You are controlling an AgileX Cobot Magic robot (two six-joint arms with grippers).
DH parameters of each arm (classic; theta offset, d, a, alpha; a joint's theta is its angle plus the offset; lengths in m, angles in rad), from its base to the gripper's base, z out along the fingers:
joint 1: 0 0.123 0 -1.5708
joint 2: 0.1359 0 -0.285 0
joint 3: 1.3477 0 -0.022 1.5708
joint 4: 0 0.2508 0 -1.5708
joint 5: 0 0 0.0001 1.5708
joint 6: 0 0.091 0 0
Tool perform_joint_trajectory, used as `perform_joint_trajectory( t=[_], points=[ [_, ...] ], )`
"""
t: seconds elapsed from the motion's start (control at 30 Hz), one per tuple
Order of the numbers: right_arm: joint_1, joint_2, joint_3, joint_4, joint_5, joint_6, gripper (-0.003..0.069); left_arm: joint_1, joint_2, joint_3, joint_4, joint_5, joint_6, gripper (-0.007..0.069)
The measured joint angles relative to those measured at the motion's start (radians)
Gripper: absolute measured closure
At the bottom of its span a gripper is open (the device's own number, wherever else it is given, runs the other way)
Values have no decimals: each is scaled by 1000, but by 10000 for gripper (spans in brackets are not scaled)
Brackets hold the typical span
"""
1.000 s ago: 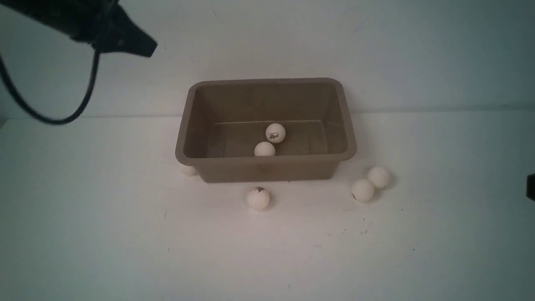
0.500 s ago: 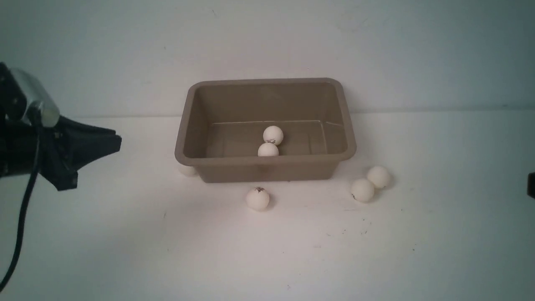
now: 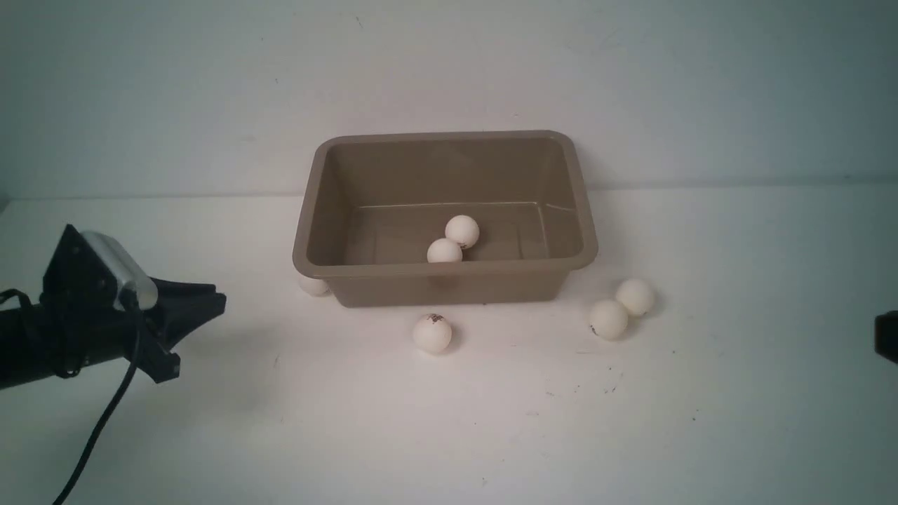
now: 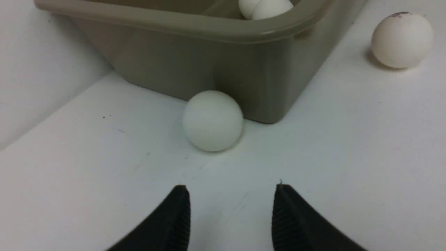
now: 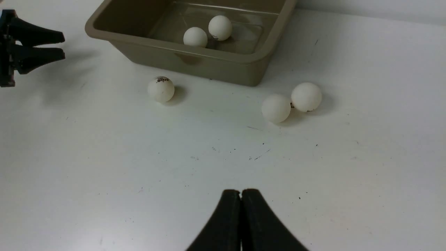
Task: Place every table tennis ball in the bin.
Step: Use the left arm to clamp the table tennis ball closest to it
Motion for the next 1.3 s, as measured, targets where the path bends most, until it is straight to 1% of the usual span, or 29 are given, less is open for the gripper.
perform_joint_trajectory(
  t=[0.07, 0.1, 0.23, 0.4, 0.47, 0.57, 0.67, 1.0, 1.3],
  points=[
    [0, 0, 0, 1, 0, 0, 669, 0, 19, -37, 0, 1, -21, 291],
    [0, 0, 0, 1, -1, 0, 669, -1, 31, -69, 0, 1, -50, 267],
    [0, 0, 0, 1, -9, 0, 669, -19, 55, -146, 0, 3, -148, 212],
    [0, 0, 0, 1, -16, 0, 669, -97, 95, -236, 3, 6, -238, 145],
    [0, 0, 0, 1, -17, 0, 669, -127, 101, -265, 15, -14, -292, 123],
    [0, 0, 0, 1, -18, 0, 669, -143, 102, -287, 31, -39, -358, 99],
    [0, 0, 0, 1, -19, 0, 669, -145, 103, -292, 35, -59, -384, 90],
    [0, 0, 0, 1, -23, 0, 669, -150, 148, -294, 38, -57, -411, 90],
    [0, 0, 0, 1, -34, 0, 669, -179, 185, -303, 29, -56, -412, 90]
  ],
)
